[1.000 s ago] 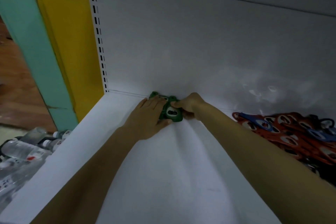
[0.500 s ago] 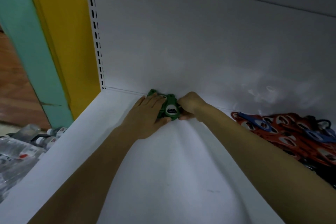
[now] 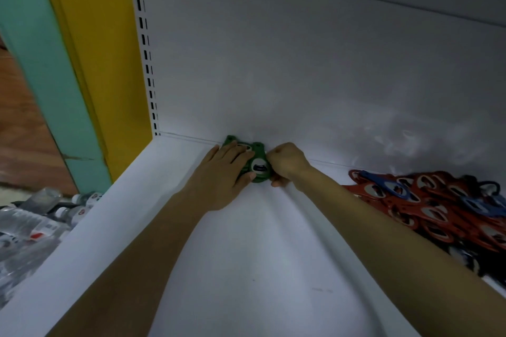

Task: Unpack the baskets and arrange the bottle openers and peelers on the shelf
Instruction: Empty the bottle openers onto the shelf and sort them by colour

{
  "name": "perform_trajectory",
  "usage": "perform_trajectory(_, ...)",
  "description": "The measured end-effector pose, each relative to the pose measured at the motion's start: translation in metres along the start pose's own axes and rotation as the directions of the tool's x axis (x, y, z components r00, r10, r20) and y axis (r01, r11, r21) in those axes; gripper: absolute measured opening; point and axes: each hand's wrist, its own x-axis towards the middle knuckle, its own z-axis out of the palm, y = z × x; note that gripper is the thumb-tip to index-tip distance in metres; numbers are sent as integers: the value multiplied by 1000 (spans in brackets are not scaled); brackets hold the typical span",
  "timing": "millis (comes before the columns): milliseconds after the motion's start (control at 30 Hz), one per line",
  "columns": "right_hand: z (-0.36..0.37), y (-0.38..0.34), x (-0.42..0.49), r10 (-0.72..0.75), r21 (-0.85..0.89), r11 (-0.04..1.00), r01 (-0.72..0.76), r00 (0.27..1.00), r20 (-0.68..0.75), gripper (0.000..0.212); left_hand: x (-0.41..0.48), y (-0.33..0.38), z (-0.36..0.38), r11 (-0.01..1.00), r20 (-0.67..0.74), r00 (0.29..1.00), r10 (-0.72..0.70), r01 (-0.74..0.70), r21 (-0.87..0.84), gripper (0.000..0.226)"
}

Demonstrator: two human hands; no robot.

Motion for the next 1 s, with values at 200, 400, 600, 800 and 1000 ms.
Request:
perform_trajectory(200,4,6,-4,-42,55,997,45,998,-54,29,0,0,-2,1000,7,1000,15,-15,3,54)
perform_trajectory(400,5,9,-7,-74,20,997,75,994,-75,27,-1,1,-5,997,28,1000,-1,-1,72,64)
perform_trajectory(600,-22,29,-35,-383,-429,864,263,896,-223,26,-2,30,-25,926,-26,961,274,-257,275,63)
perform_trajectory(800,-67,103,-91,-492,-549,778,304,839,-233,40,-2,99,-25,876,58,931,361,-360,319,65)
perform_trajectory(1000,-141,179,-146,-458,-564,812,154,766,-451,33,21,212,-1,810,40,830,556,-552,198,63)
